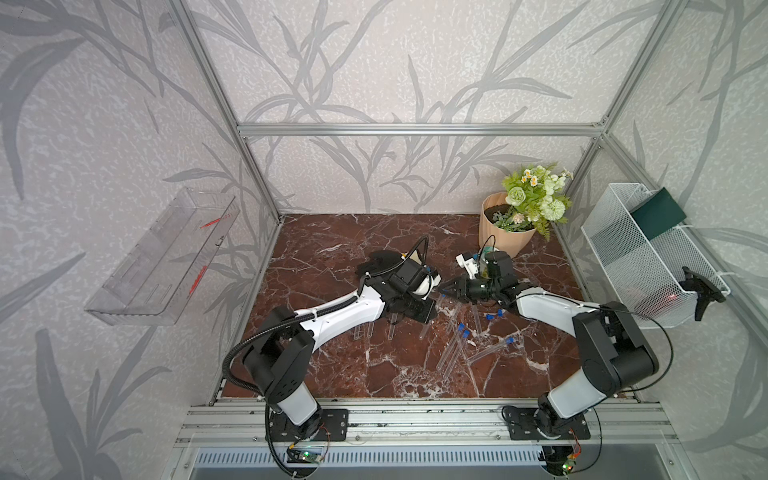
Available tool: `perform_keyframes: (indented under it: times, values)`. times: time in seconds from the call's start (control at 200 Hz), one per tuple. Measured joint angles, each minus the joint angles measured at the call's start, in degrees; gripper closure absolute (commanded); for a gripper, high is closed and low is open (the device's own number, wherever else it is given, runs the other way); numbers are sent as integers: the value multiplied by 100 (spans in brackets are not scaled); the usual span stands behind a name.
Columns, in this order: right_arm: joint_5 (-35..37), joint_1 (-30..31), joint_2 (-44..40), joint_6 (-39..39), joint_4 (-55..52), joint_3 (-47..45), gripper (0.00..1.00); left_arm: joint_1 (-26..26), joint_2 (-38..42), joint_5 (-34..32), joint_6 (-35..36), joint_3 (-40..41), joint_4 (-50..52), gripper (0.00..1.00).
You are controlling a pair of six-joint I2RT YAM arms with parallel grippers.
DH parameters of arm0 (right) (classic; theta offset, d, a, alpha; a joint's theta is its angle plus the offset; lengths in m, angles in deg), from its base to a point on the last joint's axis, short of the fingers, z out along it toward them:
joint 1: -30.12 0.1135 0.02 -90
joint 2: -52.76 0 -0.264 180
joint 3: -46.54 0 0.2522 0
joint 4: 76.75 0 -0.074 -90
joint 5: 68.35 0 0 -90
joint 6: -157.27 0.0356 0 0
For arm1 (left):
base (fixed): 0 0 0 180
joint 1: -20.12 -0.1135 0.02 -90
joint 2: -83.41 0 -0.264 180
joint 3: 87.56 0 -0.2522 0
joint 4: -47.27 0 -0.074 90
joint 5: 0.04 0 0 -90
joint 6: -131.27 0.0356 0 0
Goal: Remove stoppers from test tubes
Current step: Open the stopper on the test tube.
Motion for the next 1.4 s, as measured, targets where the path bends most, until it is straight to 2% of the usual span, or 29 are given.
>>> perform_keyframes:
  times: [0.8, 1.4]
  values:
    - [-232, -46, 170, 402, 118, 361, 95, -37, 240, -251, 85, 127, -203, 86]
    - [-282, -50, 258, 31, -503, 942, 96, -90, 343, -382, 133, 129, -350, 86]
